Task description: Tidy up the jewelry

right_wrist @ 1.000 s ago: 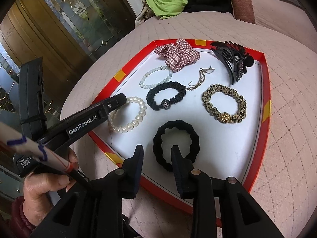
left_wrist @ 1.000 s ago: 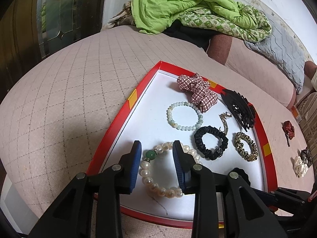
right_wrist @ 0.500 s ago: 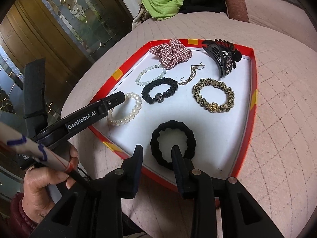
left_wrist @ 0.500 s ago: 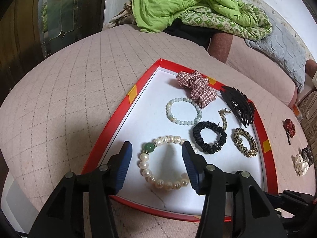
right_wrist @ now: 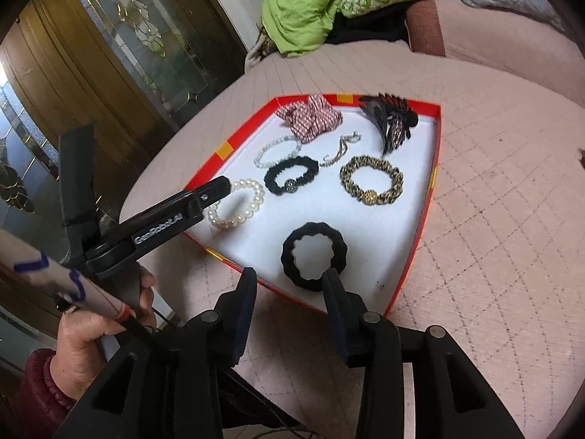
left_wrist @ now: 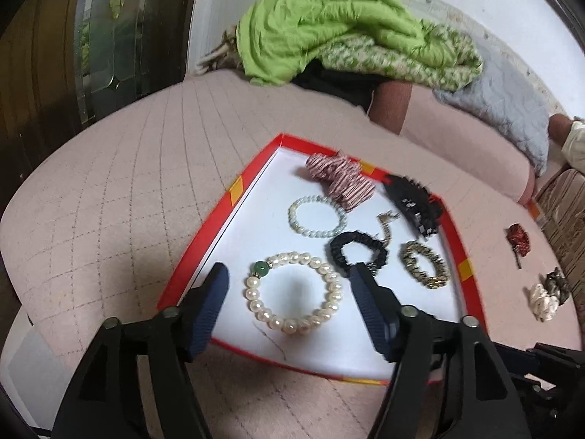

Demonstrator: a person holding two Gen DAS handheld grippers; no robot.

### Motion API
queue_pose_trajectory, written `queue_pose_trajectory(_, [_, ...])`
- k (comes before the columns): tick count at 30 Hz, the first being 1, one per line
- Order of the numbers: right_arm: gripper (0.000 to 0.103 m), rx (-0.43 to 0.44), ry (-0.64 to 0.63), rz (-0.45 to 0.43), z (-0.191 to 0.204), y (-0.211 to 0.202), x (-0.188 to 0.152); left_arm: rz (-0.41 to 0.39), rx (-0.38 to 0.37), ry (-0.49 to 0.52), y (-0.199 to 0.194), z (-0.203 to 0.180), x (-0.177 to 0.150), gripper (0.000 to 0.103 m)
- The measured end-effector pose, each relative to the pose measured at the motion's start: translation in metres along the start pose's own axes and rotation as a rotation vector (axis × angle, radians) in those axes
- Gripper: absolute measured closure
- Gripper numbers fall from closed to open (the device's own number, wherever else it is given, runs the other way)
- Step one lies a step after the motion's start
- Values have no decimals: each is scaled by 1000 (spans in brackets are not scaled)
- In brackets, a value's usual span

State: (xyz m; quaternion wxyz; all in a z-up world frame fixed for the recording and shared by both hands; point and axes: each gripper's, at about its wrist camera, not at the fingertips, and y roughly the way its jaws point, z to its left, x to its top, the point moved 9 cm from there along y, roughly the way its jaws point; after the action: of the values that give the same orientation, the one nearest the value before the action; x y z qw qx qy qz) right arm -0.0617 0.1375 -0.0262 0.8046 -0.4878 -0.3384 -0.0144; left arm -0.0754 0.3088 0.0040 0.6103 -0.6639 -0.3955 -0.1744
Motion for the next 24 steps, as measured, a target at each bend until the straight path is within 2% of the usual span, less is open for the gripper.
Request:
queue_pose_trajectory(4, [51,-23,-28,-29,2,-13,-1,-18,0,31,-17,-10,-10,27])
queue_pose_trajectory(10, [48,-49,-55,-38,0,-29,-13,-11,4,106,-47,-31,-34,26])
queue_pose_trajectory(12, [40,-72,-66,-49,-4,-38,-18,-20,0,117,-61,-36,-38,26])
queue_pose_trajectory(15, [36,-103,-61,-67,-13,-52,-25,-29,-5,121,-81,-44,-45,23])
queue_pose_trajectory(20, [28,-217,-78,-95,-28,-75,-39,-42,-7,147,-115,-54,-59,13])
queue_pose_trajectory(22, [25,-275,-113,-126,-30,-87,-42,-83,9,165,-128,-54,-56,10])
queue_pose_trajectory(24, [22,-331,-135,-195,-30,-103,-39,-138,43,169,-140,-52,-49,7])
